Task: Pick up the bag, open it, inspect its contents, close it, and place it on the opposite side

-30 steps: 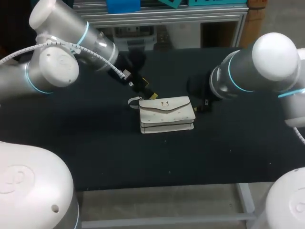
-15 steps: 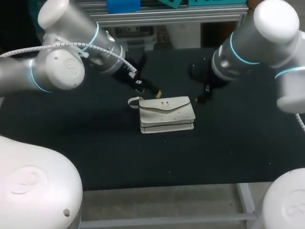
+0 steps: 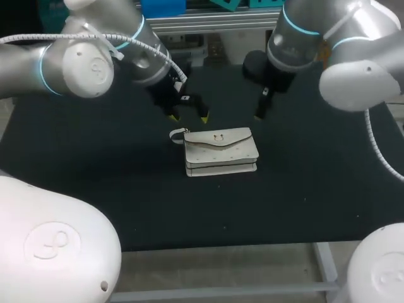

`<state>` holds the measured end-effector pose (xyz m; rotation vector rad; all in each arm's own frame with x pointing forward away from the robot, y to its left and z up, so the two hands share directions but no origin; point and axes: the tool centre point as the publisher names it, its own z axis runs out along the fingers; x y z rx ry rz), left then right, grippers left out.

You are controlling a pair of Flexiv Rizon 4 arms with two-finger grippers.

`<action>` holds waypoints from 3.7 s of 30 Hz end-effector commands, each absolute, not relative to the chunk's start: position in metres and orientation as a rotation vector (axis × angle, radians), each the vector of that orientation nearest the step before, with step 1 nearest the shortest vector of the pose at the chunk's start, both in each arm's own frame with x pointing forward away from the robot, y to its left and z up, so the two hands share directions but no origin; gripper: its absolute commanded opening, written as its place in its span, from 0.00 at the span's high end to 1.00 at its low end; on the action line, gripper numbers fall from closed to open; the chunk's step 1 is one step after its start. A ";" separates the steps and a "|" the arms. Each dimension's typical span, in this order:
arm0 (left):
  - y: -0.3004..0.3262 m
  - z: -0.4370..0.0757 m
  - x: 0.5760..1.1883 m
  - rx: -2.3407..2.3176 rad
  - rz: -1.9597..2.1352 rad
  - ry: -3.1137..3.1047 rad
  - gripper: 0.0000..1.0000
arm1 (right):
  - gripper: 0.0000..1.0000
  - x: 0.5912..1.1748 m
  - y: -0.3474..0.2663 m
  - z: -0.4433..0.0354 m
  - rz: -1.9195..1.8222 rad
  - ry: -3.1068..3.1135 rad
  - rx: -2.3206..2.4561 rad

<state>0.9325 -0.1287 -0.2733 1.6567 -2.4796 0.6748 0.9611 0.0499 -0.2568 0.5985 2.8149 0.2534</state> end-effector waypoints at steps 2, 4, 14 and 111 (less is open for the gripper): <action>-0.126 -0.274 0.937 1.717 0.665 -2.403 0.00 | 0.00 0.973 0.048 -0.256 0.172 3.129 0.842; -0.125 -0.275 0.938 1.752 0.684 -2.339 0.00 | 0.00 0.975 0.044 -0.254 0.239 3.119 0.980; -0.116 -0.291 0.932 2.135 0.808 -2.059 0.00 | 0.00 0.961 0.026 -0.251 0.767 2.826 1.578; -0.143 -0.376 0.940 1.836 0.703 -1.397 1.00 | 0.64 0.950 0.098 -0.385 1.151 2.308 2.995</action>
